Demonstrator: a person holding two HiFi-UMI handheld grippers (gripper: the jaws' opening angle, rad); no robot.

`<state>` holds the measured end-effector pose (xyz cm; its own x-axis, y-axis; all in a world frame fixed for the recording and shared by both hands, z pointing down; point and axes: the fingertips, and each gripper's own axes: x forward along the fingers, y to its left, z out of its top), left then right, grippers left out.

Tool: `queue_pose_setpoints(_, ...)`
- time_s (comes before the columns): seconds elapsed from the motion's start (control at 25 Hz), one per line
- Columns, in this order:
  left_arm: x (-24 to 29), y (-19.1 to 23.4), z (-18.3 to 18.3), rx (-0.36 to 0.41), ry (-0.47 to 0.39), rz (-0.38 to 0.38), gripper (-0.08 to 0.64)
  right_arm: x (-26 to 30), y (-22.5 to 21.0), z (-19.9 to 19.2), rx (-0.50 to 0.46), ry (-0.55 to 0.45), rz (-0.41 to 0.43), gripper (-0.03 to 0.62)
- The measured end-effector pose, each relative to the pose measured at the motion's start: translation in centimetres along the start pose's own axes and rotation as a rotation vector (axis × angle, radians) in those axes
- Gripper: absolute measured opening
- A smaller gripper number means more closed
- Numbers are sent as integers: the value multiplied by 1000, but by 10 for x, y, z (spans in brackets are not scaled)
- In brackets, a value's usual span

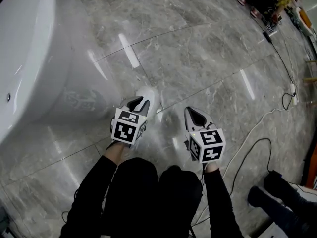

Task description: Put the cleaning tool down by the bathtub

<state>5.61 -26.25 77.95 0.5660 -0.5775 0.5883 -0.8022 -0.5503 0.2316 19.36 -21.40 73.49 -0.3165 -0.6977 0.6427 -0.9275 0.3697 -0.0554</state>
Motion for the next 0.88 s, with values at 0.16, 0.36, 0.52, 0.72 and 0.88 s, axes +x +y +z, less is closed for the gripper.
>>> queue_pose_setpoints(0.16, -29, -6, 17, 9, -54, -25, 58, -4, -1, 4, 5, -3, -10, 0)
queue_pose_setpoints(0.36, -61, -9, 31, 37, -111, -30, 17, -10, -2, 9, 4, -14, -15, 1)
queue_pose_setpoints(0.52, -81, -12, 42, 45, -141, -47, 8, -18, -3, 13, 6, -24, -16, 0)
queue_pose_setpoints(0.72, -108, -11, 51, 51, -166, -64, 8, -33, -1, 20, -12, -33, -17, 0)
queue_pose_setpoints(0.88, -128, -14, 59, 45, -194, -66, 8, -49, 3, 28, -40, -49, -26, 0)
